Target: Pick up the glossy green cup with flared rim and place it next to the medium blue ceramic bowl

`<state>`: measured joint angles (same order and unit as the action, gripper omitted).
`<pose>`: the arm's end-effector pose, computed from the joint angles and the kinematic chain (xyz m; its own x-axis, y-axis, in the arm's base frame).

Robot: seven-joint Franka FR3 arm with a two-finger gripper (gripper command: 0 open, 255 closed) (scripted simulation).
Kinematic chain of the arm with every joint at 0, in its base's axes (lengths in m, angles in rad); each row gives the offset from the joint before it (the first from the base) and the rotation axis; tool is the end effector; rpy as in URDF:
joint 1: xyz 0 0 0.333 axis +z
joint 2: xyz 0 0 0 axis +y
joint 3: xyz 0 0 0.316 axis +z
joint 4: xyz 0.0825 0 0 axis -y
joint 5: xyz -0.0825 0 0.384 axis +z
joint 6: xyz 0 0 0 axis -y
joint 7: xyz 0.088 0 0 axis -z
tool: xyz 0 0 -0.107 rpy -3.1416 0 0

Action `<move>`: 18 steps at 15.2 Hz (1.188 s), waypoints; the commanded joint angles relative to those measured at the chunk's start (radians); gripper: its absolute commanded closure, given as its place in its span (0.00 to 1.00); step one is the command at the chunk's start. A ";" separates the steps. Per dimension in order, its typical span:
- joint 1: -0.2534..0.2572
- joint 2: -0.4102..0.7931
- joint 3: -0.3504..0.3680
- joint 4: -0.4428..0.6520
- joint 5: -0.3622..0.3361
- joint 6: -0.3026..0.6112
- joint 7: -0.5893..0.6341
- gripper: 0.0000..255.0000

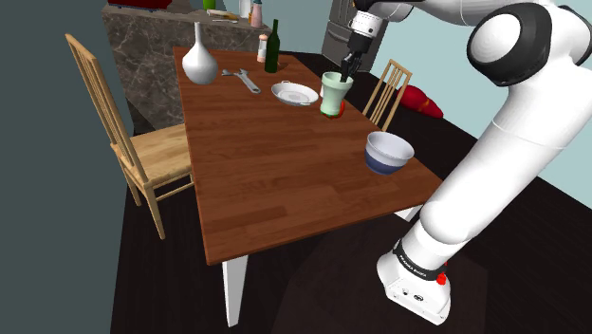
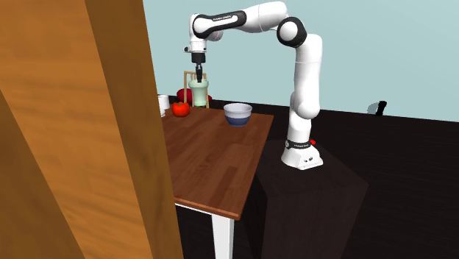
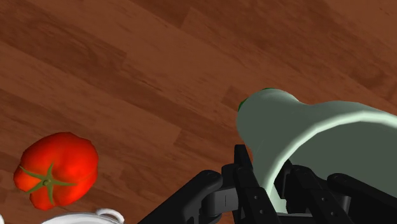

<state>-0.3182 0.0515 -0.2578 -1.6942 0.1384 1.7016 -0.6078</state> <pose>0.4903 -0.2992 0.5497 0.9994 0.0087 0.0346 0.0130 -0.9920 -0.1256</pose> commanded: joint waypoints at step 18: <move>0.002 0.026 0.003 -0.225 0.017 0.248 -0.034 1.00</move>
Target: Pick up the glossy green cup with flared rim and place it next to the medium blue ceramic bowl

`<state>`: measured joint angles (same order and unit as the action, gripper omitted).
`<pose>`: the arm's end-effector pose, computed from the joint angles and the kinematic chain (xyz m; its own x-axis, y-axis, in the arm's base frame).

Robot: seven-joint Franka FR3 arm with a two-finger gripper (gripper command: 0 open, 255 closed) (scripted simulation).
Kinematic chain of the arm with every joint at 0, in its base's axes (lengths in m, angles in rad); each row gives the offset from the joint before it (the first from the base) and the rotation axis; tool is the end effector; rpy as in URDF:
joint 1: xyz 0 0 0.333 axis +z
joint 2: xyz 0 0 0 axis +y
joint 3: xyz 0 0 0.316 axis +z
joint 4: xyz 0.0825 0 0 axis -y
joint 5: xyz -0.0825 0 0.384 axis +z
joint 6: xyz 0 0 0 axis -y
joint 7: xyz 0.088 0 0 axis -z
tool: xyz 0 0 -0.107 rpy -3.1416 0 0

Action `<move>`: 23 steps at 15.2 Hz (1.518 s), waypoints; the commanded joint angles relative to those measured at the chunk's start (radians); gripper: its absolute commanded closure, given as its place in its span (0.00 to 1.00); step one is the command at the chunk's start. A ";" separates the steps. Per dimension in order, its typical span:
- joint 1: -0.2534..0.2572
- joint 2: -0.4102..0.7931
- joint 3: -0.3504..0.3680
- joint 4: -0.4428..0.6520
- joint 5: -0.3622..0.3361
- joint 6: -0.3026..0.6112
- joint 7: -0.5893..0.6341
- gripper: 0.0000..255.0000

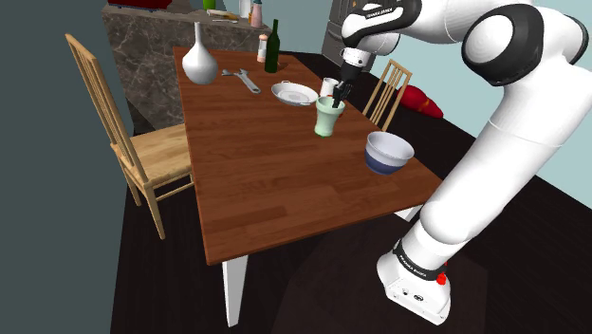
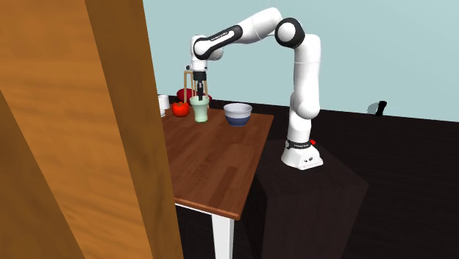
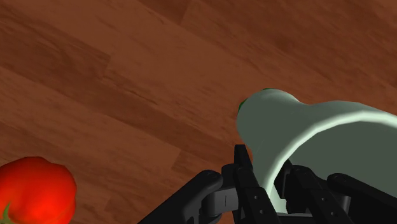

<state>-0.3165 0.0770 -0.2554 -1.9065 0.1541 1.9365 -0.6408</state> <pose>0.4901 -0.2997 0.4542 0.9994 0.0086 0.0347 0.0129 -0.9920 -0.1257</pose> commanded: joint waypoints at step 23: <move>-0.001 0.059 0.004 -0.109 0.030 0.164 -0.034 0.00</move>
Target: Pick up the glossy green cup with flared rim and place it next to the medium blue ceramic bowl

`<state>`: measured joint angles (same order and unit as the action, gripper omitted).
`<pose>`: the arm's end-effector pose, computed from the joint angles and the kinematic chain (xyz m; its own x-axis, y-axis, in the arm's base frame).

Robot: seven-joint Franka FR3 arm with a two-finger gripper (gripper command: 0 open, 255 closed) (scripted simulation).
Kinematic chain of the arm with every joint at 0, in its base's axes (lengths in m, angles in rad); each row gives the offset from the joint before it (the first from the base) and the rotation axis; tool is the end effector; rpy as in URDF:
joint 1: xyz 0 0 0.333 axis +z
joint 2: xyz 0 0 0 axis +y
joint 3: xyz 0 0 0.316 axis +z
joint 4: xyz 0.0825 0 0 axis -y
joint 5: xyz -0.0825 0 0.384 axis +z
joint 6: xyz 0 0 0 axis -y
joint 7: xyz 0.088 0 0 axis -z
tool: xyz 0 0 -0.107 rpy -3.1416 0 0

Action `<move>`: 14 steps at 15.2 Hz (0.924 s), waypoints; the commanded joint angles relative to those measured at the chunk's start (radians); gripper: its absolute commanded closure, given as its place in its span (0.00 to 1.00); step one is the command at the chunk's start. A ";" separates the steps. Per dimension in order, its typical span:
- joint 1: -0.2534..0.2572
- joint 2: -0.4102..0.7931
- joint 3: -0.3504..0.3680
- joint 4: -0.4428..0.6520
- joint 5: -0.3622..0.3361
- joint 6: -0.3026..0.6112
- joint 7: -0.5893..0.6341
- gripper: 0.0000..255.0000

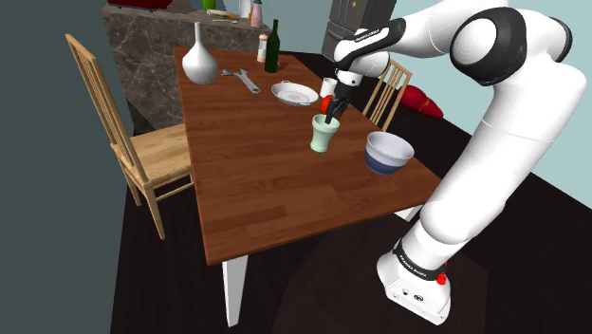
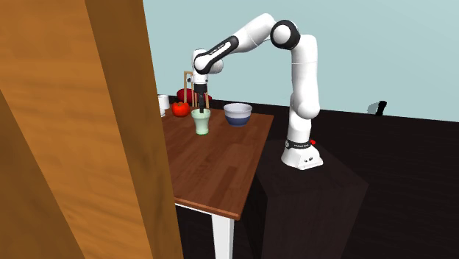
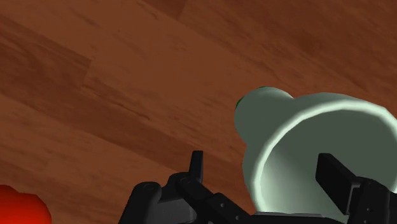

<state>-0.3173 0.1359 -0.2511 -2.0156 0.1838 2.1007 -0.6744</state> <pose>0.4897 -0.2988 0.3847 0.9993 0.0085 0.0355 0.0129 -0.9920 -0.1253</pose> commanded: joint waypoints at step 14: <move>-0.005 -0.041 -0.008 0.079 -0.022 -0.118 0.014 0.00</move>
